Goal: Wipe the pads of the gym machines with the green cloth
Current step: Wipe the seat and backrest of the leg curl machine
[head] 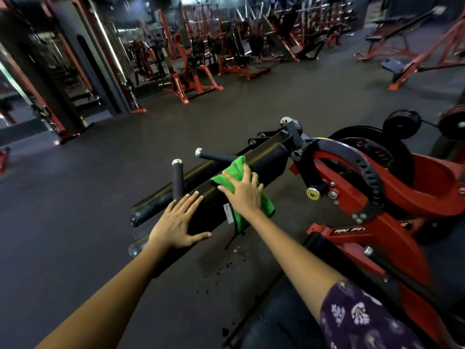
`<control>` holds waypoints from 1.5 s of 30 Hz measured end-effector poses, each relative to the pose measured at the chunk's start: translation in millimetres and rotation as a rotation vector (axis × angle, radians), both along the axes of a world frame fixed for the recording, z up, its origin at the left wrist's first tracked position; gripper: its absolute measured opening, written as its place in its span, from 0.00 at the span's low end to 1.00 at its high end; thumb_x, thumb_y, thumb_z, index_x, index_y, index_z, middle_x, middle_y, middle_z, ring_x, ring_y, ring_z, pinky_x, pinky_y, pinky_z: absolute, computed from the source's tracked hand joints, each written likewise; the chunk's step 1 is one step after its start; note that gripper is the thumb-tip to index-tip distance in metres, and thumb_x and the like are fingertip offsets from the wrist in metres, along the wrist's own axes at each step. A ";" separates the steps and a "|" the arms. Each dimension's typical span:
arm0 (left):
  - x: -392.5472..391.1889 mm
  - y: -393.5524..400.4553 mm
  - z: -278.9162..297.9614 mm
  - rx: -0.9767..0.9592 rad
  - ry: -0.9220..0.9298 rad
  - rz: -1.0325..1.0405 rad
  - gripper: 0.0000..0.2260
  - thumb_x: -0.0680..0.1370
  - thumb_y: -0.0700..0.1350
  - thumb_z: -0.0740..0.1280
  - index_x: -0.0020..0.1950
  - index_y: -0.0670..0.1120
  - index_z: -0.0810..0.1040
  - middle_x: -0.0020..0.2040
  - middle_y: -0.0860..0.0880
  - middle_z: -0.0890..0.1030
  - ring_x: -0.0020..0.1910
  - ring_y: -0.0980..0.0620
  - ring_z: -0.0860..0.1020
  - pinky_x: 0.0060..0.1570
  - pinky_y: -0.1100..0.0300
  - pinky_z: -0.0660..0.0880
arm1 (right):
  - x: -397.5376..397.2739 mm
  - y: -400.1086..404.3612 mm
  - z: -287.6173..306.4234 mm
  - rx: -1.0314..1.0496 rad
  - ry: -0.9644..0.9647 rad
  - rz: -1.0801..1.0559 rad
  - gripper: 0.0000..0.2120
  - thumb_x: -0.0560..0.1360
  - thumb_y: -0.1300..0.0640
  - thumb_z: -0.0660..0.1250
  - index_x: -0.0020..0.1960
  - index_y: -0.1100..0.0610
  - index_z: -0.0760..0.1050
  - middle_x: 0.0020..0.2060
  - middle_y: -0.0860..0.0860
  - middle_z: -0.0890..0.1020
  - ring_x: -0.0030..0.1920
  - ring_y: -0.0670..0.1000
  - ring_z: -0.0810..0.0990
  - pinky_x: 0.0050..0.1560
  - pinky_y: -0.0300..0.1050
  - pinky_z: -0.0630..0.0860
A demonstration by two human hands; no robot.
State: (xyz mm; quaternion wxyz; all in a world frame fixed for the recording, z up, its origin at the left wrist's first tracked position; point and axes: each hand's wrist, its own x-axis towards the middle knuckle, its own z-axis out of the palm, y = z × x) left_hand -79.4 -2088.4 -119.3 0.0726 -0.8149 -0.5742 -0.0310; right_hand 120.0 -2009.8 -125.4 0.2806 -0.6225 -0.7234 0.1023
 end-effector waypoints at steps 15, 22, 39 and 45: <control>55.4 70.0 15.1 -0.159 -0.096 0.042 0.56 0.57 0.80 0.28 0.78 0.49 0.43 0.73 0.57 0.36 0.77 0.53 0.43 0.74 0.50 0.46 | 30.1 47.3 22.8 -0.128 0.086 -0.193 0.24 0.77 0.39 0.59 0.71 0.42 0.66 0.76 0.55 0.52 0.71 0.62 0.56 0.67 0.61 0.57; 96.0 113.1 19.9 -0.174 -0.155 0.014 0.58 0.56 0.80 0.28 0.78 0.47 0.45 0.78 0.52 0.41 0.77 0.53 0.44 0.74 0.51 0.45 | 54.6 73.9 17.6 -0.093 0.073 -0.200 0.24 0.76 0.38 0.59 0.71 0.41 0.66 0.76 0.54 0.52 0.71 0.61 0.57 0.67 0.60 0.58; 158.5 186.3 20.2 -0.218 -0.286 -0.136 0.42 0.72 0.71 0.47 0.78 0.46 0.49 0.78 0.48 0.53 0.77 0.53 0.49 0.74 0.51 0.50 | 104.0 135.0 -4.8 -0.083 0.322 -0.349 0.25 0.76 0.38 0.60 0.71 0.39 0.64 0.76 0.53 0.52 0.72 0.61 0.56 0.68 0.60 0.59; 154.2 188.5 16.2 -0.209 -0.342 -0.170 0.45 0.68 0.72 0.45 0.77 0.46 0.53 0.77 0.49 0.55 0.76 0.55 0.49 0.74 0.51 0.50 | 47.8 93.9 -28.5 -0.084 0.608 -0.491 0.35 0.72 0.31 0.45 0.76 0.42 0.53 0.77 0.56 0.52 0.70 0.61 0.60 0.64 0.57 0.62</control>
